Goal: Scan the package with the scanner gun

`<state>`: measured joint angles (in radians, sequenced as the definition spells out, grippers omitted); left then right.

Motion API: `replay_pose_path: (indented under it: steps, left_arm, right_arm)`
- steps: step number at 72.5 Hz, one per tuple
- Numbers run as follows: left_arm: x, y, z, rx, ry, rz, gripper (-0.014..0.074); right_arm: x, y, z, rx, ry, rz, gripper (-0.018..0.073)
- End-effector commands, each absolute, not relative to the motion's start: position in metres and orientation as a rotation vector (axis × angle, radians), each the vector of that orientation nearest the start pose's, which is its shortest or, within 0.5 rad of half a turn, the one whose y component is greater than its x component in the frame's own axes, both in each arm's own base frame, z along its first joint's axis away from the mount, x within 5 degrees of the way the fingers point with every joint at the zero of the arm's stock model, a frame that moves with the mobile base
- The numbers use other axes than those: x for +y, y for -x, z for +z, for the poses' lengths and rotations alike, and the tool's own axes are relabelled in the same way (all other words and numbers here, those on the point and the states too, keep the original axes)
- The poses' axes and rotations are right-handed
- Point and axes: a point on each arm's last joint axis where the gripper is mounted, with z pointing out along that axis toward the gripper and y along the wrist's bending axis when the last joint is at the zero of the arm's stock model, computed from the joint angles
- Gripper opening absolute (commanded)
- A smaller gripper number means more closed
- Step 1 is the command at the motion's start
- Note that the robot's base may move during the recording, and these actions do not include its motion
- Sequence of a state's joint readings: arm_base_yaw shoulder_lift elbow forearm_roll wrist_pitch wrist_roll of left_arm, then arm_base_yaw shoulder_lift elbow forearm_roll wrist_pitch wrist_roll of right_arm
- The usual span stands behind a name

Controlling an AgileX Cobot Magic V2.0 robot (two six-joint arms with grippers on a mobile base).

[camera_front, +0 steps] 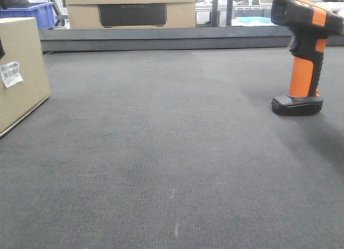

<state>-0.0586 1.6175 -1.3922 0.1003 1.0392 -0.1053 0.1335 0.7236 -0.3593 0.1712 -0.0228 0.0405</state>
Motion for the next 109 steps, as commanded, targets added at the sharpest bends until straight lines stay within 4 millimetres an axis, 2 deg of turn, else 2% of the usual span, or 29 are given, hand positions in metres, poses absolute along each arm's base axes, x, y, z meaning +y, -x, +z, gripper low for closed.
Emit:
replay_pose_path:
  steps: [1,16,20,24,37,43,47,53,60,70,83,90,95,101,109]
  left_arm:
    - [-0.011,-0.337,0.312,2.709,0.016,0.090,-0.0111]
    - [-0.011,-0.338,0.307,2.732,0.016,0.093,-0.0108]
    - [-0.011,-0.338,0.307,2.732,0.016,0.093,-0.0077]
    - [-0.011,-0.338,0.307,2.731,0.015,0.096,-0.0020]
    - [-0.011,-0.338,0.307,2.731,0.015,0.096,0.0321]
    - [-0.011,-0.338,0.307,2.731,0.015,0.096,0.0437]
    - [-0.011,-0.338,0.307,2.731,0.015,0.096,0.0505]
    - [-0.010,-0.338,0.308,2.729,0.012,0.103,0.0546]
    - [-0.010,-0.337,0.311,2.718,0.009,0.111,0.0549]
    - [-0.009,-0.327,0.326,2.672,0.023,0.110,0.0549]
    - [-0.007,-0.301,0.364,2.547,0.066,0.085,0.0547]
    - [-0.006,-0.280,0.388,2.459,0.099,0.064,0.0528]
    - [-0.006,-0.267,0.401,2.390,0.123,0.039,0.0476]
    - [-0.006,-0.250,0.410,2.287,0.145,0.002,0.0355]
    - [-0.006,-0.227,0.408,2.173,0.141,-0.032,0.0188]
  right_arm:
    - [0.019,-0.147,0.269,1.820,-0.065,0.232,-0.0167]
    - [0.019,-0.147,0.269,1.820,-0.065,0.232,-0.0167]
    - [0.019,-0.147,0.269,1.820,-0.065,0.232,-0.0167]
    - [0.019,-0.147,0.269,1.820,-0.065,0.232,-0.0167]
    - [0.019,-0.147,0.269,1.820,-0.065,0.232,-0.0167]
    - [0.019,-0.147,0.269,1.820,-0.065,0.232,-0.0167]
    - [0.019,-0.147,0.269,1.820,-0.065,0.232,-0.0167]
    - [0.019,-0.147,0.269,1.820,-0.065,0.232,-0.0167]
    - [0.019,-0.147,0.269,1.820,-0.065,0.232,-0.0167]
    - [0.019,-0.147,0.269,1.820,-0.065,0.232,-0.0167]
    - [0.019,-0.147,0.269,1.820,-0.065,0.232,-0.0167]
    - [0.019,-0.147,0.269,1.820,-0.065,0.232,-0.0167]
    - [0.019,-0.147,0.269,1.820,-0.065,0.232,-0.0167]
    - [0.019,-0.147,0.269,1.820,-0.065,0.232,-0.0167]
    - [0.019,-0.147,0.269,1.820,-0.065,0.232,-0.0167]
